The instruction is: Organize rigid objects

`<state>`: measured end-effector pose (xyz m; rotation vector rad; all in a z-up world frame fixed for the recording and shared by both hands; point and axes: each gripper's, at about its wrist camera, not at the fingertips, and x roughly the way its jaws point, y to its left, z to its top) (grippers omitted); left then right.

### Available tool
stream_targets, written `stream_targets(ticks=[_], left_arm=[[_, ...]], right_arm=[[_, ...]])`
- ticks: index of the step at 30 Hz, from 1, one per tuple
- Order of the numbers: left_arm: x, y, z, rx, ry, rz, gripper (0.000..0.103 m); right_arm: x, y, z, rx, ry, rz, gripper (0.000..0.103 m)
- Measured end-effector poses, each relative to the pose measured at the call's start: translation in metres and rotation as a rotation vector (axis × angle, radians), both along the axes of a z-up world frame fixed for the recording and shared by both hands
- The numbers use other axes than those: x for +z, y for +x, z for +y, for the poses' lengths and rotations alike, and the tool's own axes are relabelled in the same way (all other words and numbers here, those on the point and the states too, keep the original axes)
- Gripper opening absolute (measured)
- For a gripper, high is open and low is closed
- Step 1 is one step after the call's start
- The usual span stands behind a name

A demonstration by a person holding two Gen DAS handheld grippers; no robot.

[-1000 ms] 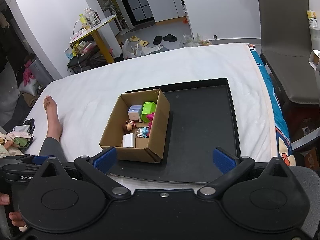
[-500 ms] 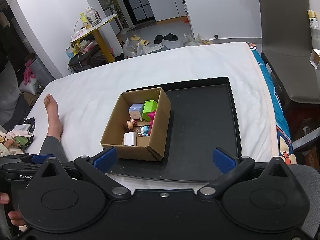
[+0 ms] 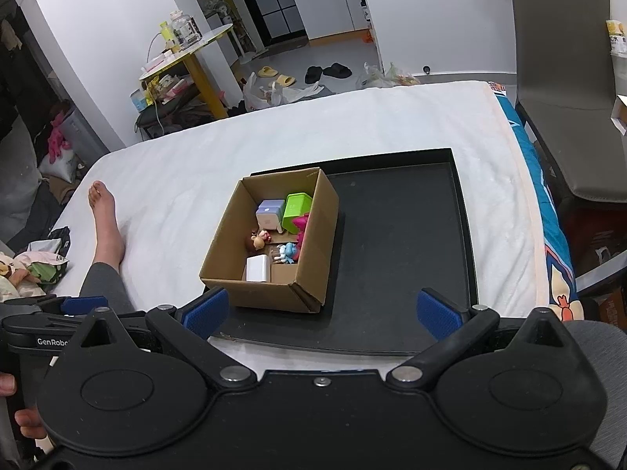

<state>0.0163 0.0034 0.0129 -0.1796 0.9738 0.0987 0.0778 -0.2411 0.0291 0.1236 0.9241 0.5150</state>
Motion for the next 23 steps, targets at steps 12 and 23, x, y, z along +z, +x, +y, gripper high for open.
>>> stream_targets(ticks=[12,23], left_arm=[[-0.0008,0.0004,-0.0026,-0.016,-0.005,0.001,0.097],[-0.0015,0.0013,-0.0047,-0.013,0.011,0.012,0.097]], right_arm=[[-0.0001,-0.0001,0.0001,0.000,0.003,0.002,0.103],[-0.0011,-0.0005,-0.0017,-0.005,0.003,0.005,0.103]])
